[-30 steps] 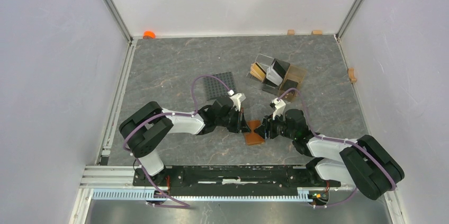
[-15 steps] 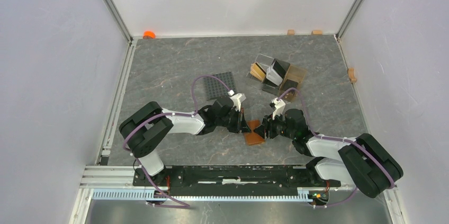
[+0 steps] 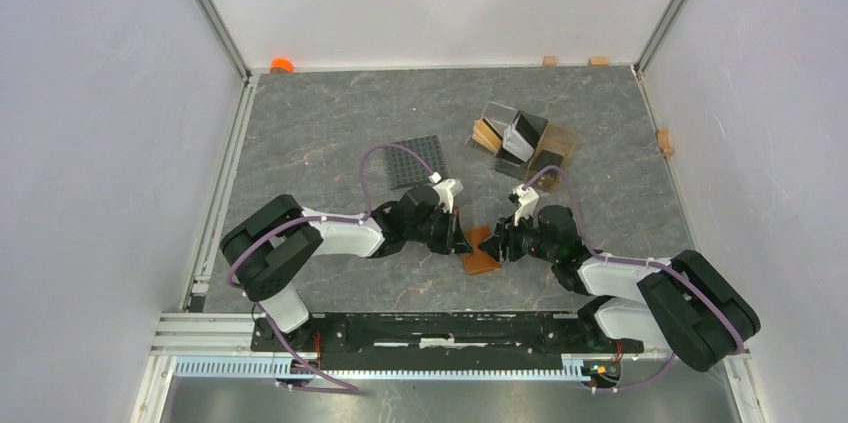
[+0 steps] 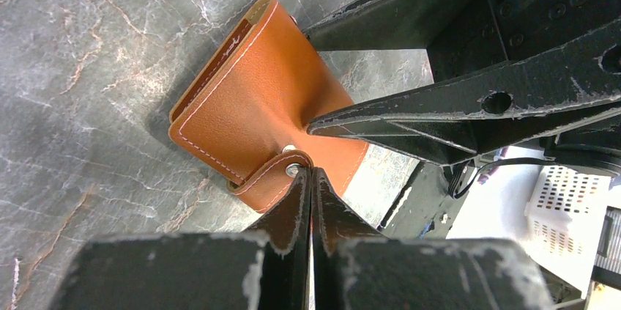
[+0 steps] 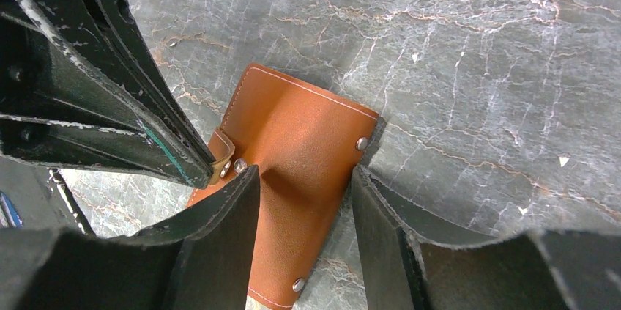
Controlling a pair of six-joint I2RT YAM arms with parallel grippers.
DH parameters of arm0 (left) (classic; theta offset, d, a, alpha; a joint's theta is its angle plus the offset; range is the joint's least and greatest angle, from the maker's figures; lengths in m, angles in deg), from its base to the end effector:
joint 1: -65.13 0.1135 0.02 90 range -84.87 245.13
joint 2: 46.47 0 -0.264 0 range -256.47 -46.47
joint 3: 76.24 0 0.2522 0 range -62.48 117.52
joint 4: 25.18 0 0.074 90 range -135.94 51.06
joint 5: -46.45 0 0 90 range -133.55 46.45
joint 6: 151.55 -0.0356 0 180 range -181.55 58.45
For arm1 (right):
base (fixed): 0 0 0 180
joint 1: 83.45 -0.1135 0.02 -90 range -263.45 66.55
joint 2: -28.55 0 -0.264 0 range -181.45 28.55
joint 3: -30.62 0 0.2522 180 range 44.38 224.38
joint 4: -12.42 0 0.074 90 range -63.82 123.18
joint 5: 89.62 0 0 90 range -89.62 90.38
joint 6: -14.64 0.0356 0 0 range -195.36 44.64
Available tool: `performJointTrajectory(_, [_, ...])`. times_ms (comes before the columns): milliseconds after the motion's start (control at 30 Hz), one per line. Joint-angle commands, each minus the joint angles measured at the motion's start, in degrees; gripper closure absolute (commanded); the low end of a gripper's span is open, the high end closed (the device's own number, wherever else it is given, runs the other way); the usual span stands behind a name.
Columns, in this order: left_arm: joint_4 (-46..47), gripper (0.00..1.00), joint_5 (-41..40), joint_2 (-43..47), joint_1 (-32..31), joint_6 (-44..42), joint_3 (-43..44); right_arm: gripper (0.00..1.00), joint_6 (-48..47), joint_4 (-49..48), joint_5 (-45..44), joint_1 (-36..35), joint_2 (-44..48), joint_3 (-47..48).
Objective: Put the credit cards into the card holder
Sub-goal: Close the card holder at the center of the board.
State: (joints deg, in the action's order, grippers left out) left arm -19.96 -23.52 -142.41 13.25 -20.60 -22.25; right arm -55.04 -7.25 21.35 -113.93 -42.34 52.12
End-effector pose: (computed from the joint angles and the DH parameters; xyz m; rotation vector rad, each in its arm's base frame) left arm 0.1886 -0.2601 0.1432 0.4533 2.4395 -1.1988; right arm 0.1580 0.1078 0.1183 -0.4250 2.1438 0.9044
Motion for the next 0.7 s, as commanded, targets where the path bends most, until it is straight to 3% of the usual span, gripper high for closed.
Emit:
performJointTrajectory(0, [0.70, 0.98, 0.36, 0.53, -0.33, 0.19, 0.86, 0.45, 0.24, 7.86, 0.10, -0.11, -1.79, -1.33])
performJointTrajectory(667, [1.89, 0.98, 0.23, -3.02, -0.33, 0.14, 1.96, 0.46, 0.25, 7.68, 0.55, -0.06, -2.06, -1.33])
